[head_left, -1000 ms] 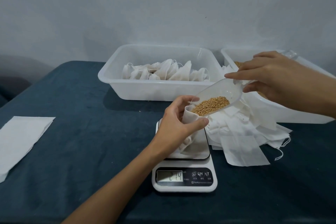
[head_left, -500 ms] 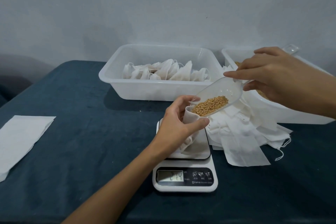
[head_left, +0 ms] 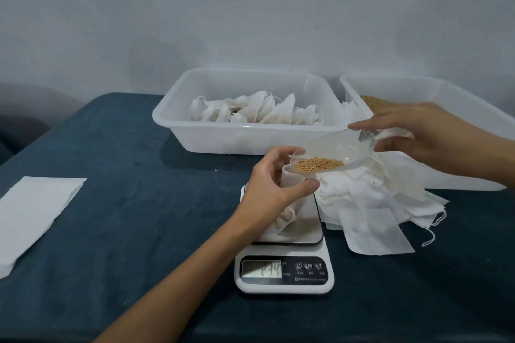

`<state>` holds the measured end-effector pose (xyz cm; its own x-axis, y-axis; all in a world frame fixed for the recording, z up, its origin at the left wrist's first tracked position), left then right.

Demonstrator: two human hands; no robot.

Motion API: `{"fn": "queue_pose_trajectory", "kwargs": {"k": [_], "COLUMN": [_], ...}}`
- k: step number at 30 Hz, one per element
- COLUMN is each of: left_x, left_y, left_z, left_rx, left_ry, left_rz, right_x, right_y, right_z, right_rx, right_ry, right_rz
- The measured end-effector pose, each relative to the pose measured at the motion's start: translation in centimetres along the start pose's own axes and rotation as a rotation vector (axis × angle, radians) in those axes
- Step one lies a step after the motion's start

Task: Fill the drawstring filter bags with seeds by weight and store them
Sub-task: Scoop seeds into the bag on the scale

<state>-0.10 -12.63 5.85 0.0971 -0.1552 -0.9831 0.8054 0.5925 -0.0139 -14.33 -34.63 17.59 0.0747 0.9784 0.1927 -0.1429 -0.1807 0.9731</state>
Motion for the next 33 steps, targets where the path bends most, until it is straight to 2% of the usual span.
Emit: {"fn": "queue_pose_trajectory", "kwargs": {"k": [5,11,15,20,25,29,33], "left_x": [-0.2,-0.2,-0.4,-0.7,-0.6,-0.6,-0.6], "left_y": [0.0,-0.1,-0.1,-0.2,-0.4,-0.5,-0.5], "left_z": [-0.1,-0.2,-0.3,-0.4,-0.4,-0.2,-0.1], "left_rx": [0.001,-0.004,-0.009,-0.005,0.004,-0.004,-0.004], "left_ry": [0.022,0.015,0.012,0.006,-0.009,-0.019,-0.015], "left_rz": [-0.02,0.018,-0.004,-0.037,-0.04,-0.039,-0.057], "right_x": [-0.7,-5.4,-10.2,-14.6,-16.8,-17.0,-16.6], "right_y": [0.0,0.4,-0.1,-2.2,-3.4,-3.7,-3.9], "right_z": [-0.4,-0.8,-0.8,-0.8,-0.4,0.1,0.6], "right_rx": [-0.034,-0.122,-0.201,-0.177,-0.127,0.032,0.111], "right_ry": [-0.071,-0.198,-0.453,-0.73,-0.872,-0.914,-0.975], "right_rz": [0.191,0.427,0.262,0.079,-0.047,-0.156,-0.151]}}
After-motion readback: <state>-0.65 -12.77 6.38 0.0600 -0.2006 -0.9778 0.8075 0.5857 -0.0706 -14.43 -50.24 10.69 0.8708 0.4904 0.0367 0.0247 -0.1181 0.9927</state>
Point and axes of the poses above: each hand's wrist, its own z-axis towards the middle knuckle, its own y-axis out of the back of the hand, x = y × z, the point moved 1 cm from there along z, towards the middle knuckle, and after that the axes turned 3 degrees about x, right-handed, at the moved point
